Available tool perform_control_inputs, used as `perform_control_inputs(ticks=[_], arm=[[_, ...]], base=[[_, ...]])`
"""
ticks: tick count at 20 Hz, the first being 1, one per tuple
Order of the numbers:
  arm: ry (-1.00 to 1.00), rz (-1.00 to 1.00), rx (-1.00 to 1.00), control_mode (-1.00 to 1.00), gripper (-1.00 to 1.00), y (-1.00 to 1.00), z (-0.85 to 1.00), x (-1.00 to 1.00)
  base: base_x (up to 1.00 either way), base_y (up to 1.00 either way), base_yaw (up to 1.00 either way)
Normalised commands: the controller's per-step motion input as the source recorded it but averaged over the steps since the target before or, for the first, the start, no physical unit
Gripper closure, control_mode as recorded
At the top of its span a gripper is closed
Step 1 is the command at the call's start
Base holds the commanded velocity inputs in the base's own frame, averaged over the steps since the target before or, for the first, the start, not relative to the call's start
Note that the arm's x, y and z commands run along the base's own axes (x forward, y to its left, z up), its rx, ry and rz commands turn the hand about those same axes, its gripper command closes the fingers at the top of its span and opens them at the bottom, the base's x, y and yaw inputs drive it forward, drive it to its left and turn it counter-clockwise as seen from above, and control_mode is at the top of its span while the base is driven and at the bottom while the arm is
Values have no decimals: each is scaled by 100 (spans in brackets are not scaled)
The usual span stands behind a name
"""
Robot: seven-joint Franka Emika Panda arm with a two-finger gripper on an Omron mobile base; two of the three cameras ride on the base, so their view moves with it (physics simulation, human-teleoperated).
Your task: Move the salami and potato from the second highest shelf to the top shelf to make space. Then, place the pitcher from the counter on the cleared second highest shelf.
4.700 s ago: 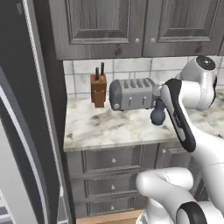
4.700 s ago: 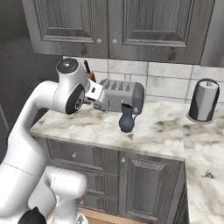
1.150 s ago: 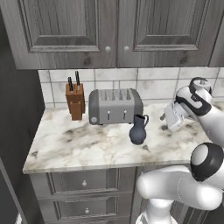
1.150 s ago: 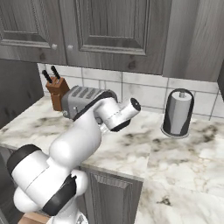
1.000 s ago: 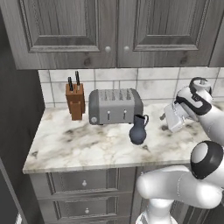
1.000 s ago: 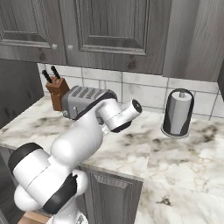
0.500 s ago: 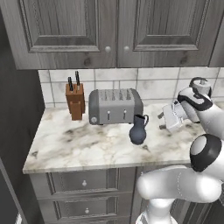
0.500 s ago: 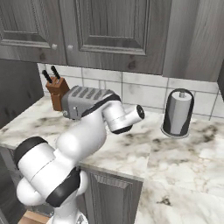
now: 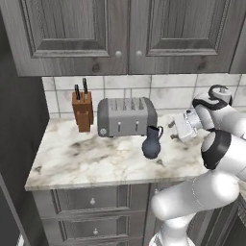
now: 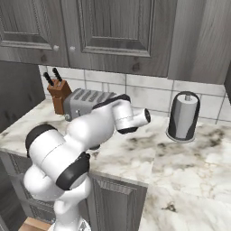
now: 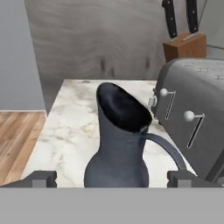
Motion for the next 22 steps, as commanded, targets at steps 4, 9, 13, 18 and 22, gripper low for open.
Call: perform_control_inputs(ticks=[4, 9, 13, 18, 22], arm=[[0, 12, 5, -100, -100, 0, 0, 32], [2, 11, 2, -100, -100, 5, -3, 32], [4, 10, 0, -100, -100, 9, -8, 32], [4, 9, 0, -100, -100, 13, -10, 27], [4, 9, 0, -100, -100, 13, -11, 21]], base=[[0, 0, 0], [0, 0, 0], [0, 0, 0], [0, 0, 0], [0, 0, 0]])
